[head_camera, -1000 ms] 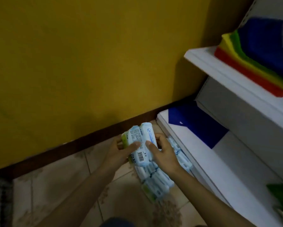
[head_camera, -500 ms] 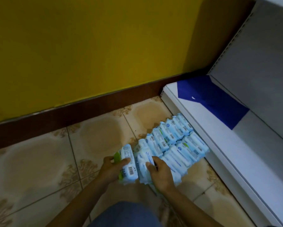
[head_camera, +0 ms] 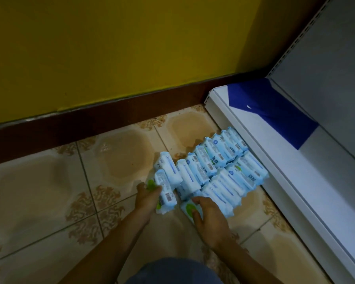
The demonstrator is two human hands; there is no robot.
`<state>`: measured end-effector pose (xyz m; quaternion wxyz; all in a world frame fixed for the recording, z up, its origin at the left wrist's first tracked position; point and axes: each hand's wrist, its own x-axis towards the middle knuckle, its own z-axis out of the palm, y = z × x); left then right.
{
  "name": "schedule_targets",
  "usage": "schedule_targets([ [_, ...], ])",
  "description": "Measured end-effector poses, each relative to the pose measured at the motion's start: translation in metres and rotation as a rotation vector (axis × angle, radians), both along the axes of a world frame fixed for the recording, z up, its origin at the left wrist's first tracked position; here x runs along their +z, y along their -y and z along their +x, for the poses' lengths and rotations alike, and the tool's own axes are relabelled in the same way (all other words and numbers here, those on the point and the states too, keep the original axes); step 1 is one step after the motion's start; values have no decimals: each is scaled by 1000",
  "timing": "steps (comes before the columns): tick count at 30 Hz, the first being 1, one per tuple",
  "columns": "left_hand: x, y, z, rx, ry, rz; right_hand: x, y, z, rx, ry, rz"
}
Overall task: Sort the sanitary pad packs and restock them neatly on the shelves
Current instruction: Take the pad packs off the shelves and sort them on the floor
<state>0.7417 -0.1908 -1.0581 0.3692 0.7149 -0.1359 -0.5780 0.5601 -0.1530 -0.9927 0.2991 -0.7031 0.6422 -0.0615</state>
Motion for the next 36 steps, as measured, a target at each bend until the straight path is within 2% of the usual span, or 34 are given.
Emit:
schedule_targets([
  [6, -18, -5, 0, -188, 121, -113, -1, 30, 42, 206, -113, -165],
  [10, -22, -10, -2, -125, 165, -144, -6, 52, 60, 281, -260, 107],
  [14, -17, -3, 3, -97, 255, -106, -15, 51, 60, 241, -139, 139],
  [17, -7, 8, 5, -162, 352, -98, -15, 42, 50, 154, -45, 135],
  [20, -2, 13, 1, -190, 316, -136, -17, 32, 35, 30, 25, 124],
  [23, -13, 9, -1, -291, 369, -169, -16, 27, 26, -92, 69, 36],
  [25, -25, 2, -1, -330, 382, -176, -16, 23, 25, -60, 59, 5],
  [30, -26, -8, 3, -370, 363, -174, -16, 16, 32, 92, -69, 83],
  [36, -3, -11, 7, -348, 427, -179, -2, 29, 23, 37, -25, -99],
])
